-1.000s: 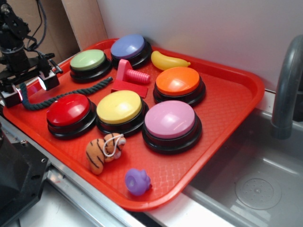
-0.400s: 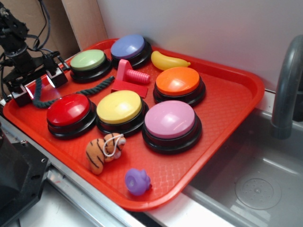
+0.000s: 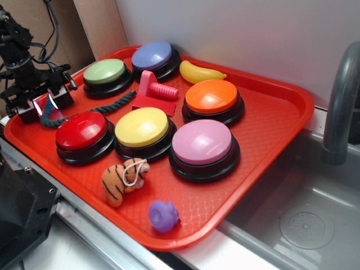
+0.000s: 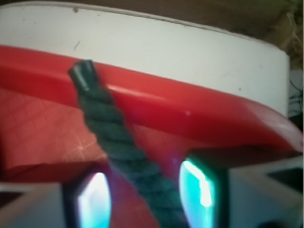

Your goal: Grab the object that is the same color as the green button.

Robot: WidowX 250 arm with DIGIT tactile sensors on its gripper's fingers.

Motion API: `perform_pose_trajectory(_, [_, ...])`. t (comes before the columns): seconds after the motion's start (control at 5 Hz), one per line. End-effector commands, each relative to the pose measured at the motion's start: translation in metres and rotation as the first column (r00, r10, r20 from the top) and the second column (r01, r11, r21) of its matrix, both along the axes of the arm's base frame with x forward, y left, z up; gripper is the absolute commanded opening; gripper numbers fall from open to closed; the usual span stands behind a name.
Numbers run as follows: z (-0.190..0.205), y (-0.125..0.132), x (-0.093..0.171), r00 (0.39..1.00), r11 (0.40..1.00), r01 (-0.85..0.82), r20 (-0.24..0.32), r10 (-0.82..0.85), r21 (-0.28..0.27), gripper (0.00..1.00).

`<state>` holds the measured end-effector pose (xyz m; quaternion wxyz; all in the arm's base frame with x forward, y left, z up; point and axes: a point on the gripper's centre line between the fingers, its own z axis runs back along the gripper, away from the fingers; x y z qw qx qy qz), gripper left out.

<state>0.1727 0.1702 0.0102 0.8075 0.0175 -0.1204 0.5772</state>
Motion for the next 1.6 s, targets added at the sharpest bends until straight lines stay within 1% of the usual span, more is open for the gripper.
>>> perform_pose_trajectory(0.0, [0.014,-0.007,0.001,0.984,0.983,0.173,-0.052,-0.17,0.064,0.0])
perform_pose_trajectory(0.2, [0.035,-0.015,0.003,0.955,0.953,0.293,-0.067,-0.288,0.08,0.0])
perform_pose_trajectory(0.4, [0.074,-0.029,0.005,0.877,0.876,0.481,-0.041,-0.479,0.034,0.0])
perform_pose_trajectory(0.6, [0.106,-0.057,0.013,0.731,0.729,0.682,0.005,-0.683,-0.068,0.0])
perform_pose_trajectory(0.8, [0.134,-0.095,0.015,0.539,0.534,0.841,0.041,-0.841,-0.093,0.0])
perform_pose_trajectory(1.0, [0.152,-0.134,0.003,0.313,0.309,0.947,0.043,-0.949,-0.086,0.0])
perform_pose_trajectory(1.2, [0.16,-0.163,-0.003,0.159,0.151,0.984,0.073,-0.985,-0.098,0.0])
perform_pose_trajectory(1.4, [0.16,-0.17,-0.01,0.155,0.14,0.982,0.113,-0.981,-0.128,0.0])
